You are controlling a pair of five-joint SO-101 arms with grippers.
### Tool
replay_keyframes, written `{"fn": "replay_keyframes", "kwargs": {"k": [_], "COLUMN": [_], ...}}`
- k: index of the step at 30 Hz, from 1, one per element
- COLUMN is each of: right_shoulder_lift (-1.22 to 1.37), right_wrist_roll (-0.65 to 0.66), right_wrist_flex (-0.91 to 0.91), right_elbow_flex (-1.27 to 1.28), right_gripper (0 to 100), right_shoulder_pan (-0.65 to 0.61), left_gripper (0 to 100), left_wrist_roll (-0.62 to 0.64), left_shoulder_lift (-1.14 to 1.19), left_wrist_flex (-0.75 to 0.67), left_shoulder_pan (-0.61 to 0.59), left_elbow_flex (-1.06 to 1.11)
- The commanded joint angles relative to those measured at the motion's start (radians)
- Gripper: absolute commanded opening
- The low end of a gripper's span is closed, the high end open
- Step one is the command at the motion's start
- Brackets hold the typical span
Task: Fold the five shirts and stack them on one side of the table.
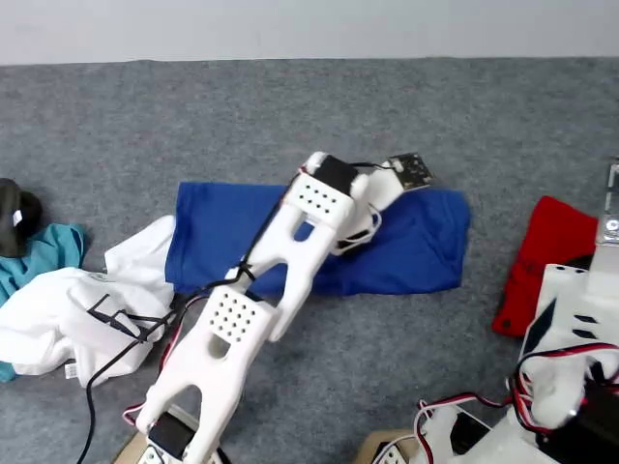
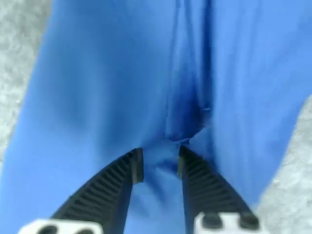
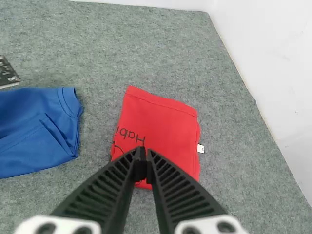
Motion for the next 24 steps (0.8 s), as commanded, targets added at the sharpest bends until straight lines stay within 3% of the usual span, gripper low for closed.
{"fn": "replay_keyframes", "kwargs": {"k": [1, 8, 15, 24], "right_shoulder_lift": [0.012, 0.012, 0.007, 0.005], "right_wrist_roll": [-0.011, -0.011, -0.009, -0.006], "right_wrist_flex": [0.039, 0.039, 0.039, 0.039], "right_elbow_flex": [0.0, 0.0, 0.0, 0.0], "right_gripper": [0.9, 0.9, 0.9, 0.9], "right_shoulder_pan": [0.01, 0.01, 0.01, 0.01], "left_gripper": [12, 12, 12, 12], "left_wrist_roll": [-0.038, -0.031, 0.031, 0.032], "left_shoulder_lift": [-0.017, -0.046, -0.143, -0.149], "left_wrist_flex": [0.026, 0.029, 0.031, 0.012], "left_shoulder_pan": [-0.046, -0.054, 0.025, 0.069], "left_elbow_flex": [-0.004, -0.094, -0.091, 0.105]}}
